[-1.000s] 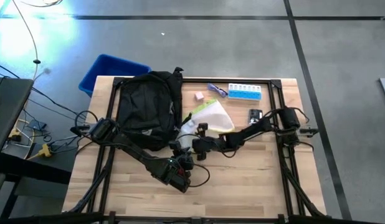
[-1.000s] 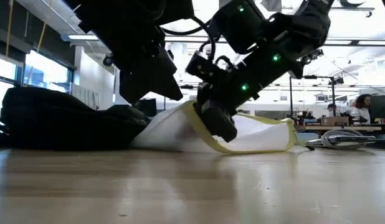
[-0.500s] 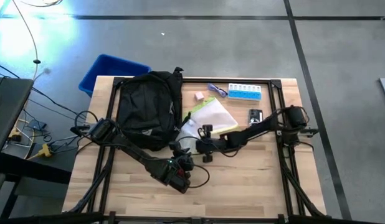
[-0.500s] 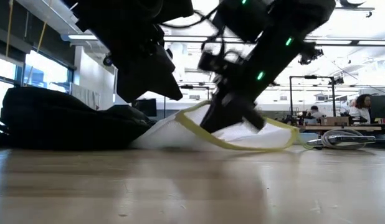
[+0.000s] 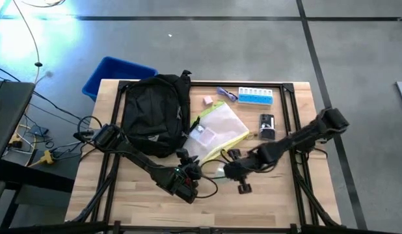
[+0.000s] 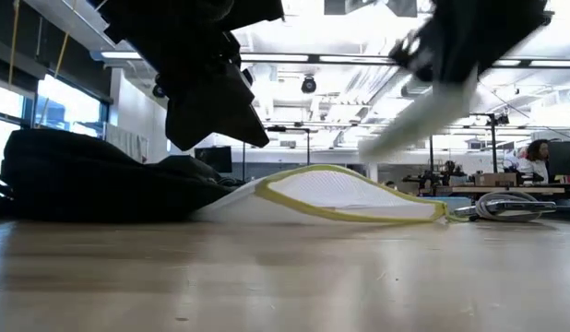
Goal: Unpack backpack
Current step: Remove the green earphone from the yellow zip bag
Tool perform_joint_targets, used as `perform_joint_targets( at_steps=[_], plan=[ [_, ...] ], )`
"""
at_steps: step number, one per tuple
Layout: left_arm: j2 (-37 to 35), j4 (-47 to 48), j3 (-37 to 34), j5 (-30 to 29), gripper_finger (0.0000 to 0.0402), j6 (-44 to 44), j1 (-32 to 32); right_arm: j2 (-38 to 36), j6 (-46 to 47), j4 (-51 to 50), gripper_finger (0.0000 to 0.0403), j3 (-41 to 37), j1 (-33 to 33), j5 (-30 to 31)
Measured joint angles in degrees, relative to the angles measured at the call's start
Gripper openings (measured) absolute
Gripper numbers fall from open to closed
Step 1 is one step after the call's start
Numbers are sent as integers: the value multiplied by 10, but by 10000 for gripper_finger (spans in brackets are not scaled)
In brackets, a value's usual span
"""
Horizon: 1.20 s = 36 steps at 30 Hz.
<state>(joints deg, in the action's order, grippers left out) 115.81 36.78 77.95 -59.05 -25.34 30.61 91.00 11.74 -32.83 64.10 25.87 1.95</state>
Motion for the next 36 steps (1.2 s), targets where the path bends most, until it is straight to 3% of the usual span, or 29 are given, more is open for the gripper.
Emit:
perform_joint_targets(
  at_steps=[3,7,9,13,17,21,24,28,36],
  plan=[
    [0,0,0,0,83,0,0,-44,-45,2,0,3,26,114],
    [0,-1,0,0,83,0,2,-90,-84,3,0,2,19,343],
    [0,-2,0,0,83,0,3,-103,-104,10,0,-11,-16,387],
    [0,-2,0,0,83,0,6,-107,-129,83,0,-56,-152,354],
    [0,-3,0,0,83,0,10,-75,-147,247,0,-105,-294,256],
    [0,-10,0,-1,83,15,12,-7,-144,400,0,-120,-389,182],
    [0,-12,0,-2,83,19,12,60,-147,424,0,-96,-432,154],
    [0,-13,0,-2,83,19,12,129,-148,423,0,-34,-470,171],
    [0,-23,0,-2,83,19,12,200,-146,364,7,61,-496,140]
  ],
)
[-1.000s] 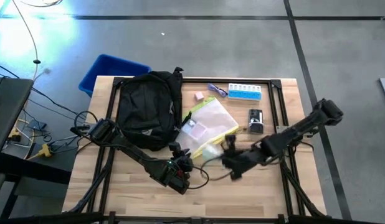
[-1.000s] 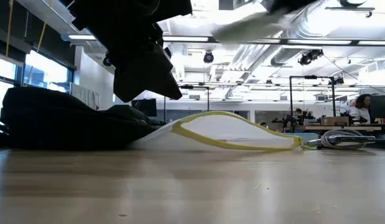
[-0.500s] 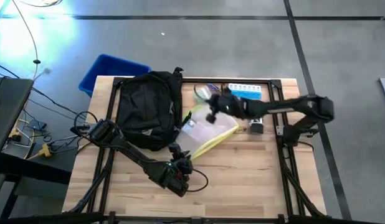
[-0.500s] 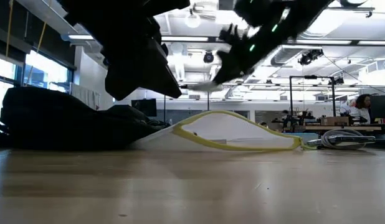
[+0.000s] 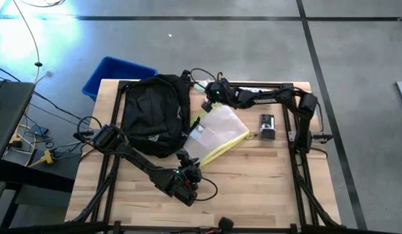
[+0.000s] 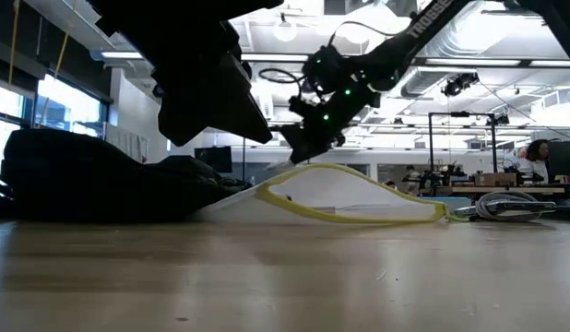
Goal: Unpack backpack
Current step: Remove the green earphone from the yellow zip bag, then remove the white game card from the yellow zip bag
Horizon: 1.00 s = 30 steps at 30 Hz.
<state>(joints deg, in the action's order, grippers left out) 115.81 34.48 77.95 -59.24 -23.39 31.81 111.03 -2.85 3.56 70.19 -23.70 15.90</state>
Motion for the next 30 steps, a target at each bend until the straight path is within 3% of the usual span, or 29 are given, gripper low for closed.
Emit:
perform_joint_targets(
  at_steps=[10,15,19,23,27,30],
  plan=[
    [0,-2,0,3,83,0,4,1,11,-72,141,23,16,50],
    [0,-1,0,3,83,0,5,-19,-35,-191,189,60,39,50],
    [0,1,0,3,83,0,5,-61,-61,-287,196,47,84,53],
    [0,-1,0,4,83,-1,12,-132,-54,-323,187,-22,153,55],
    [0,-1,0,2,83,-3,21,-222,21,-300,170,-119,246,61],
    [0,0,0,-7,83,-3,24,-274,102,-207,160,-203,325,46]
  ],
)
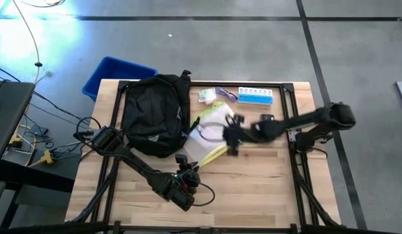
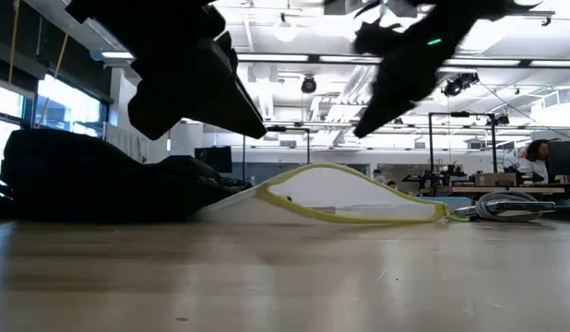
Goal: Unpack backpack
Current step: Remove the white game card from the yellow zip bag
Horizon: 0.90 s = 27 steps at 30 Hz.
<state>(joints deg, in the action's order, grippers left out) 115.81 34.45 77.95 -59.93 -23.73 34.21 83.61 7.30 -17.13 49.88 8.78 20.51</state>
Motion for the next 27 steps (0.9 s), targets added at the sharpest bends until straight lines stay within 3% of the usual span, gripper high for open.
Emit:
perform_joint_targets(
  at_steps=[6,9,18,23,27],
  plan=[
    [0,0,0,-20,83,3,-4,1,50,369,154,-168,139,-16],
    [0,0,0,-21,83,-2,-13,22,29,453,154,-205,162,-14],
    [0,37,0,-32,83,-11,-43,138,25,457,154,-161,78,-24],
    [0,125,0,-40,83,-94,-51,186,-36,449,154,-106,38,9],
    [0,162,0,-32,83,-145,-53,204,-47,374,171,-56,2,0]
  ],
)
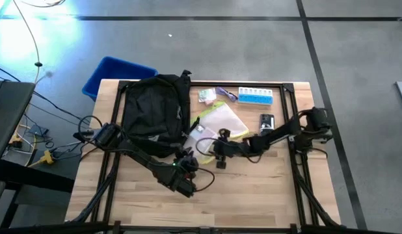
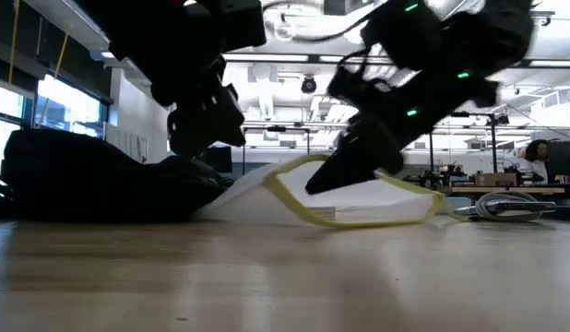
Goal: Unpack backpack
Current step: Remove the white game card from the yellow zip bag
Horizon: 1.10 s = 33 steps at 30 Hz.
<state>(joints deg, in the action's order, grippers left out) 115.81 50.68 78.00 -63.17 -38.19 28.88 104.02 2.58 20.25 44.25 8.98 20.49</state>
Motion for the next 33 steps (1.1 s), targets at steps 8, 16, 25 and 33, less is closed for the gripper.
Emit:
perform_joint_targets(
  at_steps=[8,16,25,33],
  plan=[
    [0,-10,0,15,83,-8,0,62,36,-33,205,61,-49,-44],
    [0,-10,0,30,83,-22,-2,62,96,-94,196,72,-42,-75],
    [0,-10,0,31,83,-22,-2,-43,184,-284,195,66,25,-156],
    [0,-10,0,40,83,-23,-1,-127,71,-291,195,66,65,-164]
  ],
)
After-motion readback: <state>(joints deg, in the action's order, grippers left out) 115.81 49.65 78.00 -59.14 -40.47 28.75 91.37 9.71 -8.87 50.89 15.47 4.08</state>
